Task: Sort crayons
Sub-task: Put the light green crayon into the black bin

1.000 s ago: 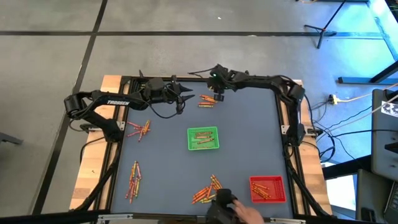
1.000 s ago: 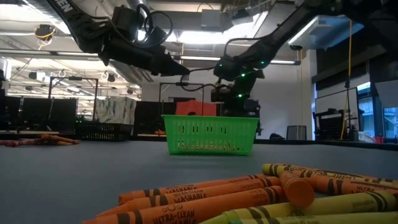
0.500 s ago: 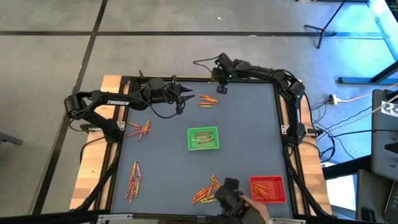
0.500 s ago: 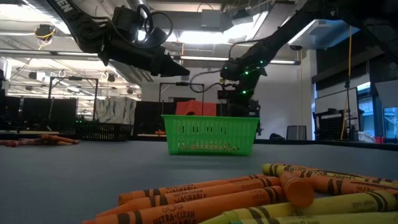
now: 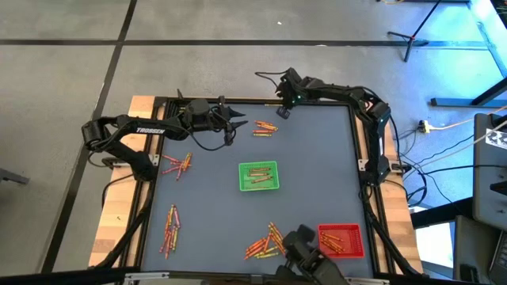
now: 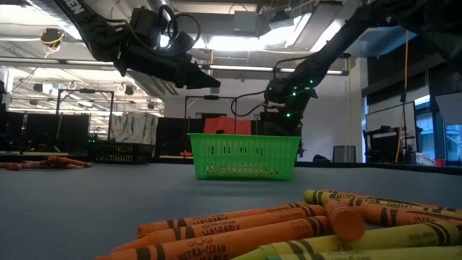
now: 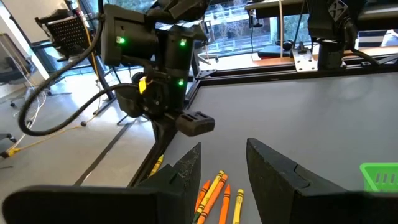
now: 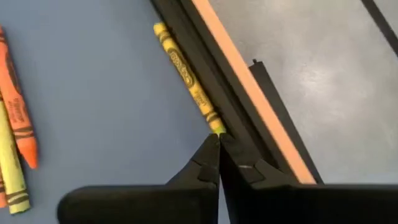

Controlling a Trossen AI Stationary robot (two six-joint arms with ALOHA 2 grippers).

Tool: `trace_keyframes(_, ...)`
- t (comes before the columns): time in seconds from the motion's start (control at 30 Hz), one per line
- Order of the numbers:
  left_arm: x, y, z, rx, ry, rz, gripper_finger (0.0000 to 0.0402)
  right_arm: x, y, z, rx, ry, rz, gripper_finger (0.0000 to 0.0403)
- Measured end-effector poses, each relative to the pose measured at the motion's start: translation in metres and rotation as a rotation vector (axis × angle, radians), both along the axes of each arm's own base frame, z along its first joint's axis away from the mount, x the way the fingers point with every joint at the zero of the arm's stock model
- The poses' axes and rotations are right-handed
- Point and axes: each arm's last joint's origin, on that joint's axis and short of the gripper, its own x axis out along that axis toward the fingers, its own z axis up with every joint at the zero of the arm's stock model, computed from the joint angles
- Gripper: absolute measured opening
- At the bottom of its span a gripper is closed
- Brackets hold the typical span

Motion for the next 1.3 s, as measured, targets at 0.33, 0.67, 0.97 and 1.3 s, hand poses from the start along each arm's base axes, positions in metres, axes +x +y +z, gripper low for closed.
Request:
trace_keyframes(0.33, 0.000, 0.000, 0.000, -0.001, 0.001, 0.000, 0.0111, 0.001, -0.006, -0.013, -0.021, 0.011, -0.010, 0.0001)
trace_keyframes(0.67, 0.000, 0.000, 0.000, 0.004, 0.004, -0.001, 0.0111, 0.006, -0.004, -0.019, -0.045, 0.031, 0.042, 0.0002)
trace_keyframes(0.97, 0.000, 0.000, 0.000, 0.004, 0.004, -0.001, 0.0111, 0.019, 0.020, -0.016, -0.094, 0.137, 0.139, 0.0001)
trace_keyframes(1.3, 0.000, 0.000, 0.000, 0.003, 0.006, -0.001, 0.0111, 0.014, 0.020, -0.025, -0.212, 0.213, 0.123, 0.0000)
